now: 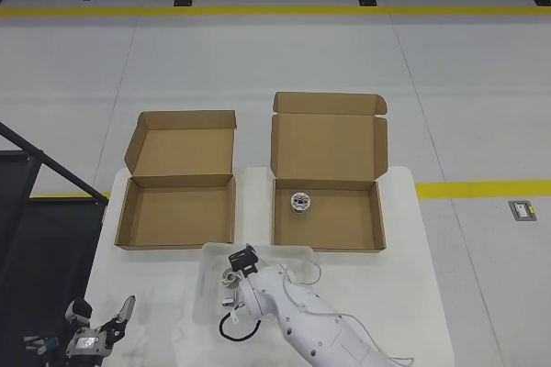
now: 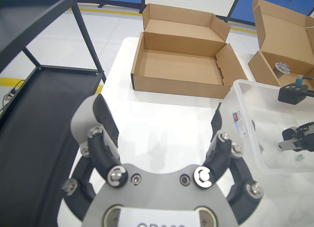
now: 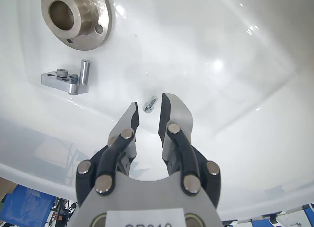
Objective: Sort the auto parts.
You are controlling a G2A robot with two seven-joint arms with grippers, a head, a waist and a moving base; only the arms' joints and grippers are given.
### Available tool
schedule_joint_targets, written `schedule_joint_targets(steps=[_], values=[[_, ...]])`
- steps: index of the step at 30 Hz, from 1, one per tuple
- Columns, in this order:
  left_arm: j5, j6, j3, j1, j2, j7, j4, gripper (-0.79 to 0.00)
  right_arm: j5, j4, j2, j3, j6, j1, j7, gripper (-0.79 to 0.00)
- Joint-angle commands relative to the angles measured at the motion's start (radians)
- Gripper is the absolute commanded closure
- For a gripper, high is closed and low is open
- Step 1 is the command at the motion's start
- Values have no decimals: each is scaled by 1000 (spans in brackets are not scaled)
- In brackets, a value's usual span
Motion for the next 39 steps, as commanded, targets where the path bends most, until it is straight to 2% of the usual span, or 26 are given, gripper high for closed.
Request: schedule_joint_targets(steps=[1,14,21,32,35,39], values=[[0,0,0,0,0,0,0,-785,8,13,-3,6,-6,2,-10,-206],[0,0,0,0,0,0,0,-785,20,46,-13,41,-31,-13,-49,-114],[0,0,0,0,0,0,0,-785,-3,42,-17,46,-22,-21,-41,-188],[0,0,0,0,0,0,0,-785,-20,44,-20,67,-36,-29,-26,-222],[0,0,0,0,0,0,0,-785,7,40,-22,77,-82,-31,-25,-246],[0,0,0,0,0,0,0,-785,-7,47,-22,84,-79,-31,-27,-240]])
